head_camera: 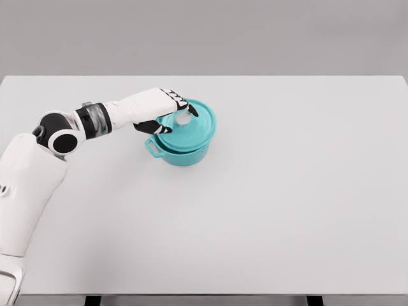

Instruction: Cover the pot with left arm

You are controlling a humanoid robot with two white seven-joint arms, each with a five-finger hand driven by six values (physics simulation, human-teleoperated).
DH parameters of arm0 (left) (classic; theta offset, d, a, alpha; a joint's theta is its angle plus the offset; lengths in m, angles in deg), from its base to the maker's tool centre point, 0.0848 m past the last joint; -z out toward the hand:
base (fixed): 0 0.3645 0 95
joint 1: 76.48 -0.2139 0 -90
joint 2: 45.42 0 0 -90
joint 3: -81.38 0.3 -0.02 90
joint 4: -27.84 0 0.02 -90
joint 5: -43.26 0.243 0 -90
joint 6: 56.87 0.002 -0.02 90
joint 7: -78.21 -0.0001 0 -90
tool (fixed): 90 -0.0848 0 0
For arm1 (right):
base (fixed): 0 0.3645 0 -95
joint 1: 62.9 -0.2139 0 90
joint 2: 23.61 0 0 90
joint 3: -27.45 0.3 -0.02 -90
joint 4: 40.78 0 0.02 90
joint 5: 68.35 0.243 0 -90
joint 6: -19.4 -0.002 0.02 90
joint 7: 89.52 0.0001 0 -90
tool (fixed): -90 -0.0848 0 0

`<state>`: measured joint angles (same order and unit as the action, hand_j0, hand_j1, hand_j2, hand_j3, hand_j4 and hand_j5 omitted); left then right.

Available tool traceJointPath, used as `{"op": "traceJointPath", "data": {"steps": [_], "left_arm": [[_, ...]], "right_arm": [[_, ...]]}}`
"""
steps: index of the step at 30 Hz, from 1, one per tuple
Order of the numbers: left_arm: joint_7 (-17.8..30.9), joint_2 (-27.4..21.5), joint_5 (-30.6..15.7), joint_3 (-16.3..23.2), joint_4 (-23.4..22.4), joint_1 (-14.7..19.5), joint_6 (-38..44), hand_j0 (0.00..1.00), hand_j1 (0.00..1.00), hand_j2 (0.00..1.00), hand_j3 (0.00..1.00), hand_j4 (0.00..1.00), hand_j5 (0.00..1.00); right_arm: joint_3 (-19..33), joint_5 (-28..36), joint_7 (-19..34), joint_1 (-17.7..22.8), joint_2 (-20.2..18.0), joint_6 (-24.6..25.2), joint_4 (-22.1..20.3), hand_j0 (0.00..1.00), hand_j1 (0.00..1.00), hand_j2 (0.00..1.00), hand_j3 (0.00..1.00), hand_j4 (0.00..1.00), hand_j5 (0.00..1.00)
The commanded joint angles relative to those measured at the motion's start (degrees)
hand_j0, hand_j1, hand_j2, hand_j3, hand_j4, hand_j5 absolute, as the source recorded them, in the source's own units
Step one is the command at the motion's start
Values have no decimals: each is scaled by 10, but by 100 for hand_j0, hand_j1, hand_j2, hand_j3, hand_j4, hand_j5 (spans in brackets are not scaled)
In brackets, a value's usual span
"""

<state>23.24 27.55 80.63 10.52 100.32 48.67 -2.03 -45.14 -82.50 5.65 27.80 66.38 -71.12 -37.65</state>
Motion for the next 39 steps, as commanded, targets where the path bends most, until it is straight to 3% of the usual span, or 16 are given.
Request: {"op": "traceJointPath", "data": {"steps": [1,18,20,22,26,28,33,35,38,39], "left_arm": [[0,0,-4,-1,0,0,2,78,78,78,78,78,78],[0,-1,-7,-4,26,4,2,90,90,90,90,90,90],[0,-3,-9,-5,46,3,2,90,90,90,90,90,90],[0,-9,-13,-9,57,4,2,100,100,100,100,100,100],[0,-27,-17,-36,96,1,2,100,100,100,100,100,100],[0,-53,-45,-37,102,0,2,100,100,100,100,100,100],[0,-177,-146,-43,116,-29,2,100,100,100,100,100,100],[0,-213,-165,-76,115,-67,2,100,100,100,100,100,100],[0,-221,-165,-150,114,-115,2,100,100,100,100,100,100],[0,-223,-165,-157,113,-127,2,100,100,100,100,100,100]], "right_arm": [[0,0,0,0,0,0,0,100,100,100,100,100,100],[0,0,0,0,0,0,-1,100,100,100,100,100,100],[0,0,0,0,0,0,-1,100,100,100,100,100,100],[0,0,0,0,0,0,0,100,100,100,100,100,100],[0,0,0,0,0,0,-1,100,100,100,100,100,100],[0,0,0,0,0,0,-1,100,100,100,100,100,100],[0,0,0,0,0,0,-1,100,100,100,100,100,100],[0,0,0,-1,0,0,-1,100,100,100,100,100,100],[0,0,0,0,0,0,-1,100,100,100,100,100,100],[0,0,0,0,0,0,0,100,100,100,100,100,100]]}}
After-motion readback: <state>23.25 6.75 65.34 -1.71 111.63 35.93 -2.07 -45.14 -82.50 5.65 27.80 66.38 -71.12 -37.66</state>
